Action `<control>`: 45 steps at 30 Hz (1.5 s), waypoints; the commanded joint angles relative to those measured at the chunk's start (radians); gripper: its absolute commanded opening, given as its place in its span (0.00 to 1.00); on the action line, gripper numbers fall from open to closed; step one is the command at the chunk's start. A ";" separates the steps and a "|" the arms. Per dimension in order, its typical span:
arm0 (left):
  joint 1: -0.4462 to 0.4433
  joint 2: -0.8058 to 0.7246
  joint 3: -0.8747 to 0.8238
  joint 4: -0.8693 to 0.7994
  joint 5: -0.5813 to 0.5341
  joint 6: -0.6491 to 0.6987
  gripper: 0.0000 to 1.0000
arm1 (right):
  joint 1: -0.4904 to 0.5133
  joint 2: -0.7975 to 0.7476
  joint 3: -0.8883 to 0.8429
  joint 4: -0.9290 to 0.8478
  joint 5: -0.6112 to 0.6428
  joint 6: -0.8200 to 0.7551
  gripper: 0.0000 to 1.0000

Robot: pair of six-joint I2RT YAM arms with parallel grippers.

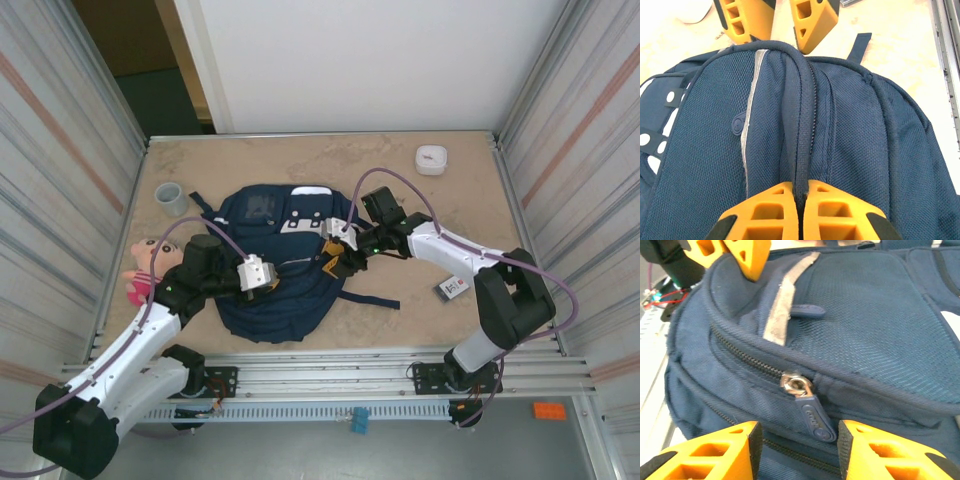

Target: Pack the student bag

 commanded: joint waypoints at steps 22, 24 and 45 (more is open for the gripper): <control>0.004 -0.018 0.022 0.089 0.078 -0.015 0.00 | 0.026 -0.089 -0.082 0.262 0.116 0.248 0.55; 0.004 -0.019 0.022 0.089 0.076 -0.015 0.00 | 0.039 -0.069 -0.072 0.268 0.117 0.245 0.54; 0.003 0.036 0.041 0.125 -0.127 -0.073 0.00 | 0.058 -0.156 0.088 -0.179 0.133 0.660 0.06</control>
